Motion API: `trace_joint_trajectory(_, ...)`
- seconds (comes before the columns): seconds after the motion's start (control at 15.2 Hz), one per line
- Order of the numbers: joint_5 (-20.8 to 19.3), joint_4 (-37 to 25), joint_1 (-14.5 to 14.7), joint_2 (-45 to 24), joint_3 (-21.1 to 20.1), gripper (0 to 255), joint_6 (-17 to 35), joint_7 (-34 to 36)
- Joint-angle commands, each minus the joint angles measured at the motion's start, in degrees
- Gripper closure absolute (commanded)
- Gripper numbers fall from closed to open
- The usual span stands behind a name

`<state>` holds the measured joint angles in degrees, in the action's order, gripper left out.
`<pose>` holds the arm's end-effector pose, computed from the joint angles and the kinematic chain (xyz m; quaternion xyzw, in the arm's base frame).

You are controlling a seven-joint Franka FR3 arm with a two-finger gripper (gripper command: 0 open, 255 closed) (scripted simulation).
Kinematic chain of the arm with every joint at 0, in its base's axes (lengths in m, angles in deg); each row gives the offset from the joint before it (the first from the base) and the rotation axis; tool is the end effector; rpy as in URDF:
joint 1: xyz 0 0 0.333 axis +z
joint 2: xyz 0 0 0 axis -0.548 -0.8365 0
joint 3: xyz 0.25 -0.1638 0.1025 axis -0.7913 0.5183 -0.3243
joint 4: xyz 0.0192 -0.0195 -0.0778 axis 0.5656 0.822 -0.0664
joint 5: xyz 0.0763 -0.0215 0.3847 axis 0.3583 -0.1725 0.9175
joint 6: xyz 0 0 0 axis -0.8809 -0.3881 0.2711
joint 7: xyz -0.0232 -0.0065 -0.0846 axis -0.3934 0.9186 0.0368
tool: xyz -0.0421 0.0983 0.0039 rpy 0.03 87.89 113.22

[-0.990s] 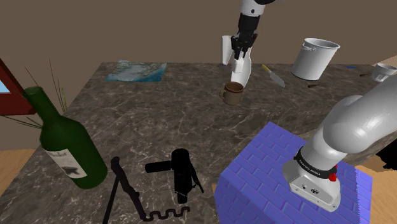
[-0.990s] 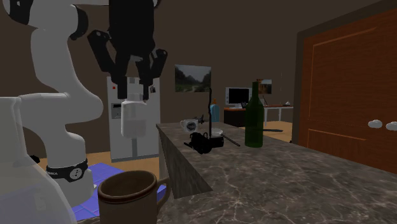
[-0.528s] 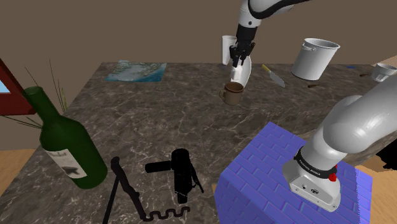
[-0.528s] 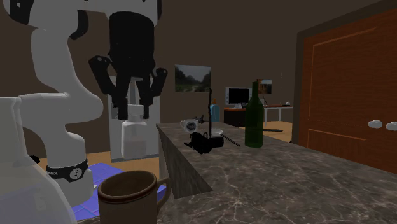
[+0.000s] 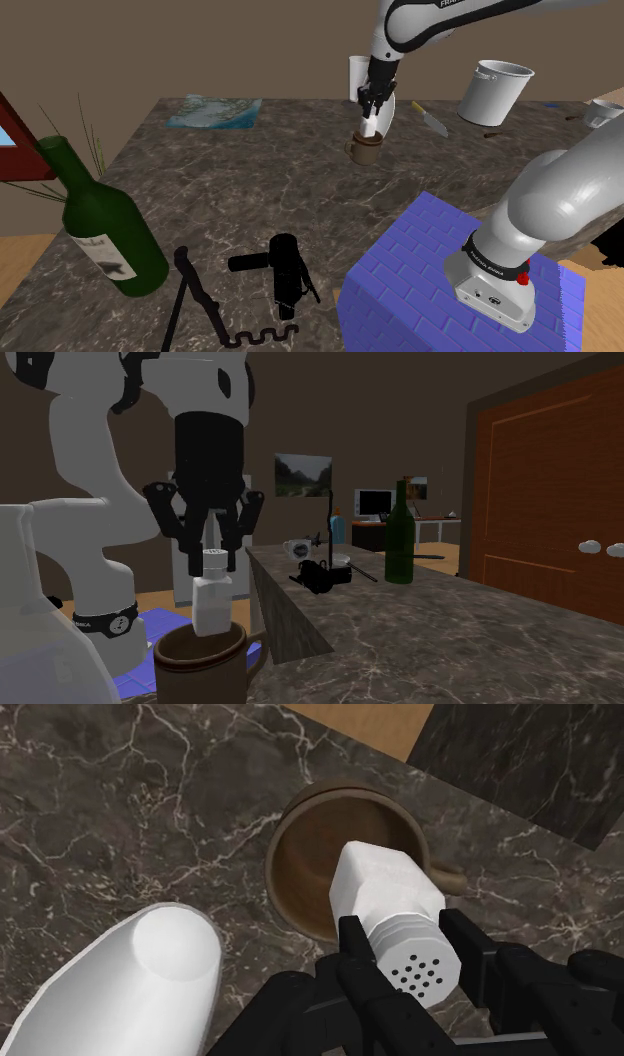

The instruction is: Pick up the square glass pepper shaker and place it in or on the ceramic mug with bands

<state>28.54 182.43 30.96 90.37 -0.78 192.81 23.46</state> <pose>0.4469 -0.0488 0.4669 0.9947 -0.0950 0.0264 0.0278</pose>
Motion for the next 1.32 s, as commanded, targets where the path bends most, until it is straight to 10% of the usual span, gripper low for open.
trace_joint_trajectory(0.0, 0.0, 0.4, 0.0, -0.1, 0.0, 255, 0.6, 0.0)
trace_joint_trajectory(0.4, 0.0, 0.4, 0.0, -0.1, 0.0, 255, 0.6, 0.0)
trace_joint_trajectory(0.46, 0.0, 0.4, 0.0, -0.1, 0.0, 0, 0.6, 0.0)
trace_joint_trajectory(1.25, 0.3, -5.1, 0.2, 1.9, -0.4, 0, -7.0, -0.1)
